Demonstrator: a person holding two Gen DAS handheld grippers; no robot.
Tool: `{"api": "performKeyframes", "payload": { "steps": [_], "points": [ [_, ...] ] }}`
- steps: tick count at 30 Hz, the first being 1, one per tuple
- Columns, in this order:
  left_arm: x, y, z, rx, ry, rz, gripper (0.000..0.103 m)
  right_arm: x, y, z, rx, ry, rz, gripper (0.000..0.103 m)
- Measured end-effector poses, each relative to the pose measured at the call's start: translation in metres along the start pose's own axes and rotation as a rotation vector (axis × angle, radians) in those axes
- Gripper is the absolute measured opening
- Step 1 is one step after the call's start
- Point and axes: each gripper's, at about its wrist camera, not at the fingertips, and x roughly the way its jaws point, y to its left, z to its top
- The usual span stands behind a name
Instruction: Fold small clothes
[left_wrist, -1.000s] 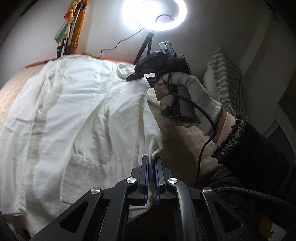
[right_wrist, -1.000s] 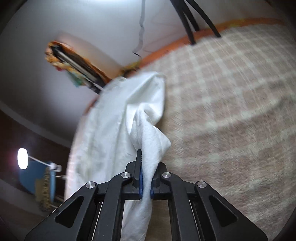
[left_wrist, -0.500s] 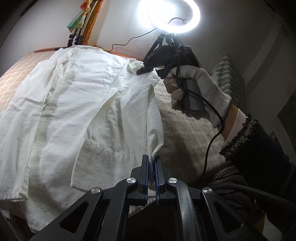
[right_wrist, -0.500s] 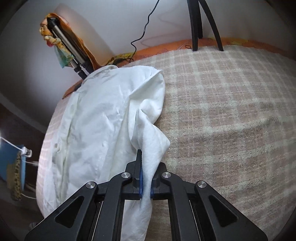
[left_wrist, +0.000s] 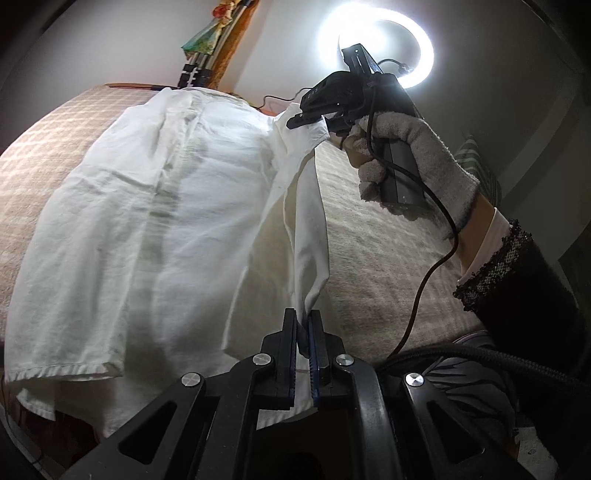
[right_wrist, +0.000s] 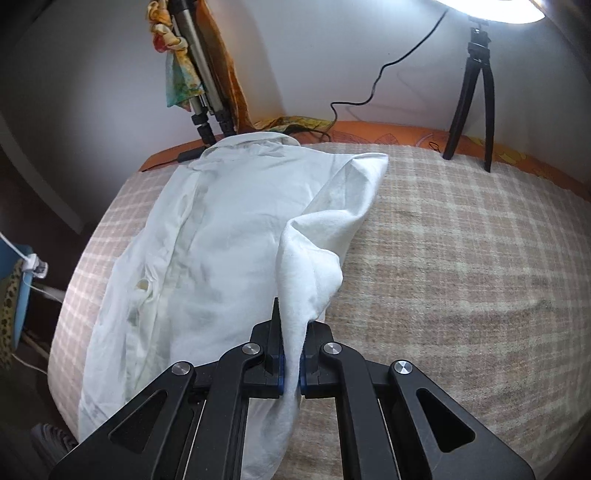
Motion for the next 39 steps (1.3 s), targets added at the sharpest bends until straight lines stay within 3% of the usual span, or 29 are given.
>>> {"api": "performKeyframes", "payload": {
  "steps": [11,15,19,24,28,30,34,39],
  "points": [
    [-0.010,0.036,-0.017,-0.074,0.026,0.064,0.001,0.051,0.063,0.003,-0.102,0.063,0.009,0.004],
    [-0.012,0.043,-0.022,-0.083,0.035,0.078,0.001,0.068,0.074,0.002,-0.123,0.097,0.025,0.011],
    [-0.017,0.044,-0.023,-0.079,0.033,0.095,0.002,0.066,0.066,0.003,-0.067,0.122,0.146,0.035],
    [-0.028,0.043,-0.022,-0.053,0.021,0.106,0.002,0.019,0.024,0.000,0.105,0.048,0.335,0.037],
    [-0.042,0.039,-0.026,-0.005,0.019,0.107,0.008,-0.013,0.005,-0.032,0.104,0.016,0.274,0.037],
    [-0.050,0.037,-0.026,0.022,0.006,0.115,0.013,-0.020,0.010,-0.055,0.056,0.021,0.254,0.030],
    [-0.070,0.037,-0.023,0.085,-0.023,0.149,0.017,-0.026,0.034,-0.097,-0.049,0.034,0.231,0.024],
    [-0.094,0.047,-0.013,0.169,-0.066,0.230,0.023,-0.028,0.077,-0.119,-0.231,0.001,0.169,0.024]
  ]
}}
